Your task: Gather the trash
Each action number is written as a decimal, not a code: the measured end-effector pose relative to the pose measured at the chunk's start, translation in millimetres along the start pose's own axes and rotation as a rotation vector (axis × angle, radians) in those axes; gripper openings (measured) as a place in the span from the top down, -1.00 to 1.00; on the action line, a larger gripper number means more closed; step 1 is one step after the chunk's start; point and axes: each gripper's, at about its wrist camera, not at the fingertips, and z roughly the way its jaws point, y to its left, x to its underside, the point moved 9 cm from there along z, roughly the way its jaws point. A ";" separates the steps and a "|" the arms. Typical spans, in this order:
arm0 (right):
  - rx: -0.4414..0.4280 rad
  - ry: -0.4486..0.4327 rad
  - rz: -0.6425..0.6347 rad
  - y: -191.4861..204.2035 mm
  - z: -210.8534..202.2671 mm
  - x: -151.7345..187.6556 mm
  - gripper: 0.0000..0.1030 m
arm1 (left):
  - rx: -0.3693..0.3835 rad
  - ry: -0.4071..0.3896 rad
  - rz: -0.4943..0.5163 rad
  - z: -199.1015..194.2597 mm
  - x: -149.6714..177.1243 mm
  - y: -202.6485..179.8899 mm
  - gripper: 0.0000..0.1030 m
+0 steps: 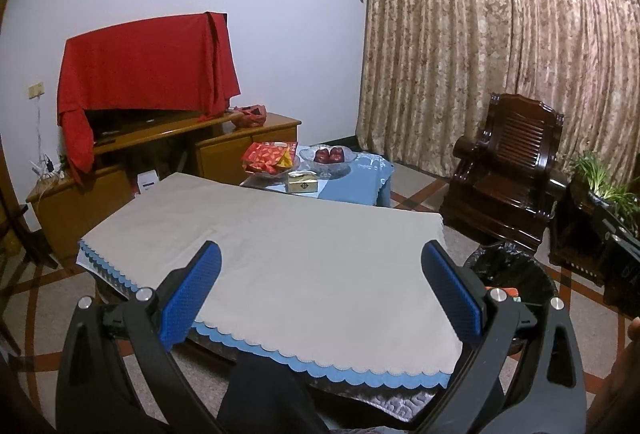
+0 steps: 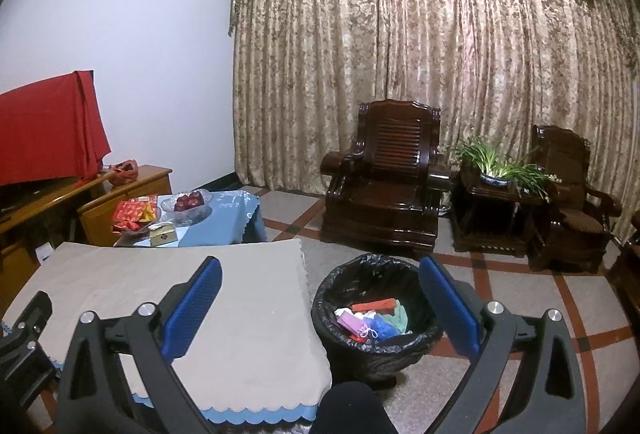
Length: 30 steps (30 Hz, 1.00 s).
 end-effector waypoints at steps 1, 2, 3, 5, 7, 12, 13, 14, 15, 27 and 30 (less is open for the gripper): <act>0.002 0.001 0.001 -0.1 -0.1 -0.5 -0.88 | 0.001 0.001 0.000 0.1 0.2 -0.1 -0.89; 0.005 0.001 0.002 0.0 0.0 0.5 -0.88 | -0.001 0.000 0.000 -0.1 0.4 -0.1 -0.89; 0.006 0.001 0.003 -0.6 -0.3 1.3 -0.88 | -0.003 0.001 0.000 0.0 0.6 -0.1 -0.89; 0.008 0.002 0.010 -2.0 -0.3 0.7 -0.88 | -0.004 0.003 -0.002 -0.1 0.7 0.0 -0.89; 0.012 0.001 0.013 -3.0 0.5 2.1 -0.88 | -0.003 0.003 -0.003 -0.3 2.0 -0.4 -0.89; 0.014 0.002 0.019 -7.0 -0.8 2.6 -0.88 | -0.003 0.002 0.001 0.4 2.7 -0.1 -0.89; 0.014 0.002 0.020 -7.3 -1.2 2.8 -0.88 | -0.004 0.001 0.002 0.3 2.9 0.3 -0.89; 0.015 0.000 0.021 -7.5 -1.4 2.5 -0.88 | -0.003 0.001 0.001 0.3 2.9 0.4 -0.89; 0.015 -0.001 0.021 -7.9 -1.8 2.6 -0.88 | -0.002 0.001 0.000 0.1 2.9 0.6 -0.89; 0.016 0.001 0.025 -10.2 -2.9 2.3 -0.88 | -0.002 0.000 0.000 -0.9 3.3 -0.3 -0.89; 0.018 0.000 0.027 -10.9 -4.4 2.7 -0.88 | -0.002 0.001 0.000 -0.9 3.3 -0.3 -0.89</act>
